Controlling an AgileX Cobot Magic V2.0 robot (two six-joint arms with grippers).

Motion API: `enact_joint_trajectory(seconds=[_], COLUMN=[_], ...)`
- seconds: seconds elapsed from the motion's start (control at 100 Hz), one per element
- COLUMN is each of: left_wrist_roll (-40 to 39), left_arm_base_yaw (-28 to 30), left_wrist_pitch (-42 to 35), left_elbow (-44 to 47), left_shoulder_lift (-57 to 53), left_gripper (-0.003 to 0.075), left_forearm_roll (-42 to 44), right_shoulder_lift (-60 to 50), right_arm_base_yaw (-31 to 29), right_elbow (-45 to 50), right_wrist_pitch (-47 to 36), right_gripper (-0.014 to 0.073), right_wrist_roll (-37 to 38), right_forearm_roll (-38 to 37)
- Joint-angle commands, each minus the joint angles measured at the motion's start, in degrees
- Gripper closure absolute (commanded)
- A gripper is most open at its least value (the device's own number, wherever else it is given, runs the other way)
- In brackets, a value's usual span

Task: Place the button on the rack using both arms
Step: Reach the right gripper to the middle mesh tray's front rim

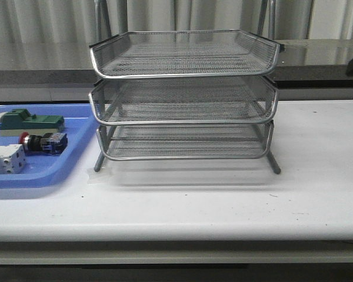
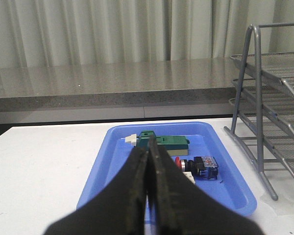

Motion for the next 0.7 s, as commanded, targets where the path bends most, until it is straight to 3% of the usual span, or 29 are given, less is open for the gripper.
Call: enact_joint_trajectory(seconds=[0.0,0.15,0.51,0.69], left_wrist_roll=[-0.74,-0.74,-0.74,-0.74], left_arm_base_yaw=[-0.09,-0.09,-0.09,-0.09], left_wrist_pitch=[-4.42,-4.42,-4.42,-4.42], left_elbow=[2.76,2.76,2.76,2.76], left_shoulder_lift=[-1.77,-1.77,-1.77,-1.77], left_gripper=[0.074,0.074,0.074,0.074], left_forearm_roll=[-0.44,-0.44,-0.44,-0.44], right_shoulder_lift=[2.64,7.93,20.69,27.17], right_arm_base_yaw=[0.0,0.01,0.01,0.01], right_elbow=[-1.94,-1.94,-6.44,-9.26], right_wrist_pitch=[-4.79,-5.76,-1.21,1.02], right_gripper=[0.016,0.016,0.016,0.016], right_wrist_roll=[-3.21,-12.55,-44.29,-51.6], right_forearm_roll=[5.27,14.64,44.7,52.91])
